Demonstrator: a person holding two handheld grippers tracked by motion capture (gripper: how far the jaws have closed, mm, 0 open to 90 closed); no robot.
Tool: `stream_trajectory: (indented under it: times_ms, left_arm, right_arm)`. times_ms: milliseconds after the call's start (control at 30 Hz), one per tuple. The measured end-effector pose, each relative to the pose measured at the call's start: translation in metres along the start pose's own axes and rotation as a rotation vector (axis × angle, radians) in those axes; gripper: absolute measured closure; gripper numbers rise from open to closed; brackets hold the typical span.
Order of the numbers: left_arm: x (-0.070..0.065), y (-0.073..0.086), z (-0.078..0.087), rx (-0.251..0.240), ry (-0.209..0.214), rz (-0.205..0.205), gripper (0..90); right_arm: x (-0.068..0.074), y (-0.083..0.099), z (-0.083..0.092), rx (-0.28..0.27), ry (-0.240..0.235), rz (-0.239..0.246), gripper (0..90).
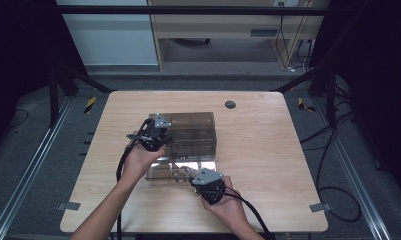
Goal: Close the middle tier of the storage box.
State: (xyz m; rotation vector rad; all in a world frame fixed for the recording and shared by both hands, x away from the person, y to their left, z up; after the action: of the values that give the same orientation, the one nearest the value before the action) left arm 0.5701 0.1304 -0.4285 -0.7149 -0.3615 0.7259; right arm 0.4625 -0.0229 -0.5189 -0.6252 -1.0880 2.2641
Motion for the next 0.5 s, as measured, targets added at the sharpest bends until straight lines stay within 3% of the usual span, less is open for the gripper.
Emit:
stream_trajectory:
  times_ms: [500]
  left_arm:
    - [0.0000,0.0000,0.0000,-0.001,0.001,0.001,89.5]
  right_arm:
    - [-0.0100,-0.0054,0.0010,-0.015,0.018,-0.018,90.0]
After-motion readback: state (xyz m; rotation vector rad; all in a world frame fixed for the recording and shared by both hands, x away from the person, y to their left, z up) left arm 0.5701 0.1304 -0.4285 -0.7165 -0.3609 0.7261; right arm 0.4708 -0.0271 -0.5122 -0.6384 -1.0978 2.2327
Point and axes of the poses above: each handheld gripper's, and its own axes: z roughly backward along the jaws, y roughly out of its underside, x roughly to its left, the point moved 5 cm from there along -z, roughly forward along the jaws, and after that the axes turned 5 degrees about y, right-handed, at the moved point
